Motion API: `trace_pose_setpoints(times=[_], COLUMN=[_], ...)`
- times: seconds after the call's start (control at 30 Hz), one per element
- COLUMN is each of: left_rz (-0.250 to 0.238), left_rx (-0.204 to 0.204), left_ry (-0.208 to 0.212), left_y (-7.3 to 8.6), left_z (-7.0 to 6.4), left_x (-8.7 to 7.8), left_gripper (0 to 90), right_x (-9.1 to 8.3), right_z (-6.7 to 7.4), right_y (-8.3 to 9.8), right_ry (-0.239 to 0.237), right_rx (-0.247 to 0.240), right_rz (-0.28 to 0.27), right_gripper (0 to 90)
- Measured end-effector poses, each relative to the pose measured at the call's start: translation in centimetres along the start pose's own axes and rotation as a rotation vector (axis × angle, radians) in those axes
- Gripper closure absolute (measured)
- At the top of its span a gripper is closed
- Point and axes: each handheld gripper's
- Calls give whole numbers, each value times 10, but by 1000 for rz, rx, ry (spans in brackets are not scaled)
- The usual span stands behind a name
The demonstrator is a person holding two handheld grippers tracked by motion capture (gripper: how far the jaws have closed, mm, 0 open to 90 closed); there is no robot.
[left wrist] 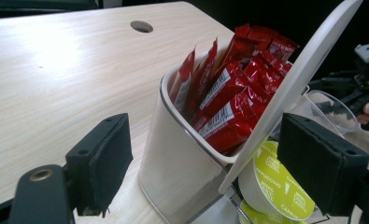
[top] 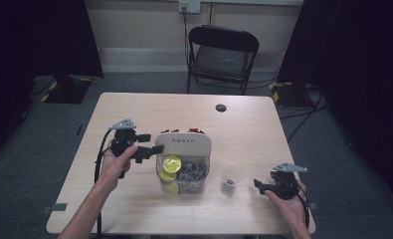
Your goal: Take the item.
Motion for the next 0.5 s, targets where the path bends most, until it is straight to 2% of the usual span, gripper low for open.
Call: trace_pose_setpoints(times=[0.1, 0.37, 0.4, 0.5], left_rz=[-3, -29, -46, -67], left_rx=[-4, 14, 6, -11], left_ry=[-1, -7, -12, -26], left_y=[-1, -7, -8, -9], left_z=[1, 4, 6, 9], left_x=[-2, -17, -21, -27], left_gripper=[181, 208, 208, 206], right_x=[2, 8, 10, 11], right_z=[0, 0, 1, 3], right_y=[1, 3, 5, 6], right_ry=[1, 16, 16, 33], right_rx=[2, -4, -5, -25], right_rz=[6, 39, 53, 49], right_gripper=[155, 151, 146, 146])
Point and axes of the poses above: each handheld gripper's, and its own axes: x roughly forward along the jaws, y roughly out of its underside, z roughly to its left
